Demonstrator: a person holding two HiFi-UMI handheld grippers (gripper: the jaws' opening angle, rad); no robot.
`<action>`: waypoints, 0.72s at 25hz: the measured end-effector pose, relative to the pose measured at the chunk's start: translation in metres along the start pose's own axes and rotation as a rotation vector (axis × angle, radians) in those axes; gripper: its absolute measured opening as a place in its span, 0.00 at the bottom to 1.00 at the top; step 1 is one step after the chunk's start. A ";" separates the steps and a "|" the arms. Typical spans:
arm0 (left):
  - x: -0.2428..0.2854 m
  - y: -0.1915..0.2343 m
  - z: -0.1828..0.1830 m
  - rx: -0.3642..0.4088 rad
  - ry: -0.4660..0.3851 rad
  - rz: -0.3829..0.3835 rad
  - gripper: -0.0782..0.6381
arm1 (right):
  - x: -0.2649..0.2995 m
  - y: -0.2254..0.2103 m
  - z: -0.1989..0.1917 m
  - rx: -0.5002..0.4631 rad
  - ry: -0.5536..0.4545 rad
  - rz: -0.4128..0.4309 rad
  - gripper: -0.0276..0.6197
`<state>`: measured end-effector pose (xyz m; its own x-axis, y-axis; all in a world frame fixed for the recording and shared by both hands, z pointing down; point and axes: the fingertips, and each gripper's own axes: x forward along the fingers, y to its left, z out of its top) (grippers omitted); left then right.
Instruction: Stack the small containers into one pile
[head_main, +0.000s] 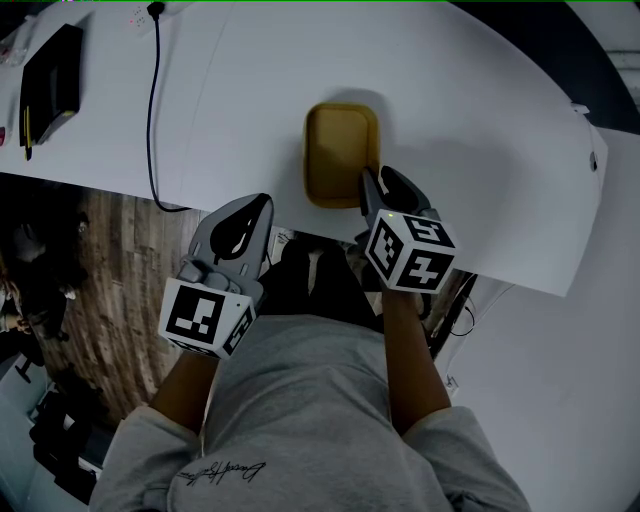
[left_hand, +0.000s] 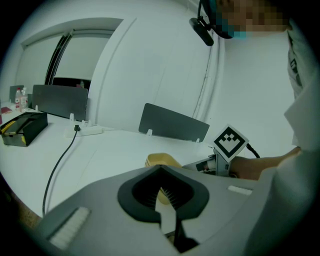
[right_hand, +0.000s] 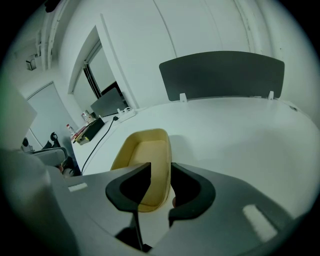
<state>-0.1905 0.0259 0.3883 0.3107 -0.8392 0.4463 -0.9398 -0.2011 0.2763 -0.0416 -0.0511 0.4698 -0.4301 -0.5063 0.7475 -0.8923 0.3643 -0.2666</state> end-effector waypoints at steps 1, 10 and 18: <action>0.000 -0.001 0.001 0.001 -0.002 0.001 0.11 | -0.001 0.000 0.001 -0.001 -0.001 0.002 0.26; 0.002 -0.012 -0.001 0.012 -0.002 -0.001 0.11 | -0.013 -0.002 0.005 -0.024 -0.013 0.038 0.22; 0.004 -0.032 0.015 0.036 -0.030 -0.014 0.11 | -0.042 -0.016 0.022 -0.039 -0.064 0.046 0.14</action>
<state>-0.1616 0.0211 0.3686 0.3203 -0.8506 0.4170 -0.9400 -0.2308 0.2512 -0.0122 -0.0522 0.4292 -0.4792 -0.5366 0.6946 -0.8661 0.4174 -0.2750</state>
